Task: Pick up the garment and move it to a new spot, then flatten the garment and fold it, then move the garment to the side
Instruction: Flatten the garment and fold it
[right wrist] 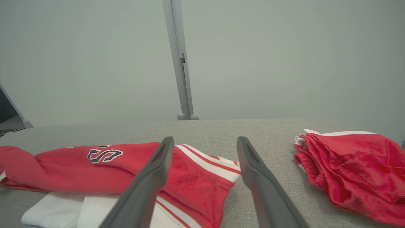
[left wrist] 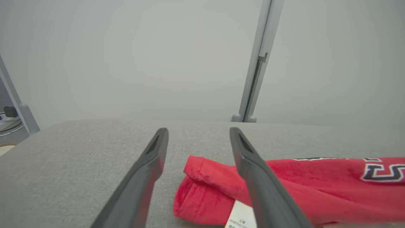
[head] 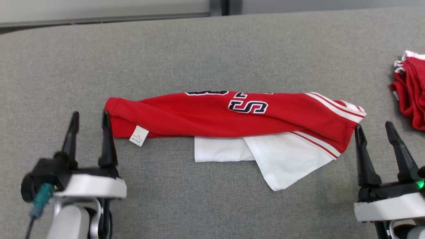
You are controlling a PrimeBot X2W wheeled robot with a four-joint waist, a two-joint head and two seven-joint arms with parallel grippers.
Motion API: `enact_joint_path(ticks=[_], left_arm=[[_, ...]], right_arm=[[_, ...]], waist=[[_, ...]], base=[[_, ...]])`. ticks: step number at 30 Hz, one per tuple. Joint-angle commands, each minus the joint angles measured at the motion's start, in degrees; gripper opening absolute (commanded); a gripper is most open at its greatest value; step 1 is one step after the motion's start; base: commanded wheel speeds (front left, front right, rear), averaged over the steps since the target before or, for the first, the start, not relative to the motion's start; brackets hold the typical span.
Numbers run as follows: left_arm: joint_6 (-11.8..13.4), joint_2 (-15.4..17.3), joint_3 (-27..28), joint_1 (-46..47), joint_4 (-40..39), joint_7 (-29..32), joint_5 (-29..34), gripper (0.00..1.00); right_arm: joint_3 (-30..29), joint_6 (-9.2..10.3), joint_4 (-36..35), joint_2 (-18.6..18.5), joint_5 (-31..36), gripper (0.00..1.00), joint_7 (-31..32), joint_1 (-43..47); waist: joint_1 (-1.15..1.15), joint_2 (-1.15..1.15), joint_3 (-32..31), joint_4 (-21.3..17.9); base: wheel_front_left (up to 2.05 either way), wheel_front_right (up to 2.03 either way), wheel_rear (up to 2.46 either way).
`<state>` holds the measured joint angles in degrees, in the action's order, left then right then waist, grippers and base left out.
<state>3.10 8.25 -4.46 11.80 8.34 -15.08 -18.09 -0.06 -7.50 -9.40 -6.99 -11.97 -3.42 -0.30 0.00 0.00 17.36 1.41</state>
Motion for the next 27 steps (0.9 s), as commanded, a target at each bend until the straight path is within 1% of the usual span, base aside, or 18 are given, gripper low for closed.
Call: enact_joint_path(ticks=[1, 6, 11, 27], left_arm=[[0.41, -0.03, -0.40, -1.83, -1.36, -0.06, 0.83, 1.00], [1.18, -0.49, -1.56, -7.85, -5.11, 0.27, 1.84, 1.00], [1.84, -0.32, -2.07, -10.61, -7.06, 1.40, 1.93, 1.00], [3.02, -0.05, -2.75, -11.82, -9.70, 3.65, 1.43, 1.00]], right_arm=[[-0.02, 0.02, 0.07, -0.50, 0.03, 1.00, 0.45, 0.81], [0.20, 0.02, 0.19, -0.74, -0.29, 1.00, 1.02, 2.99], [0.16, 0.01, -0.27, -0.59, -0.44, 1.00, 1.74, 4.19], [-0.05, 0.02, -1.36, -0.24, -0.53, 1.00, 2.09, 4.79]], waist=[[0.00, 0.00, -1.80, 0.27], [0.00, 0.00, -4.47, 0.45], [0.00, 0.00, -6.01, 0.53], [0.00, 0.00, -6.37, 0.46]], base=[[0.00, 0.00, 0.00], [0.00, 0.00, 0.00], [0.00, 0.00, 0.00], [0.00, 0.00, 0.00]])
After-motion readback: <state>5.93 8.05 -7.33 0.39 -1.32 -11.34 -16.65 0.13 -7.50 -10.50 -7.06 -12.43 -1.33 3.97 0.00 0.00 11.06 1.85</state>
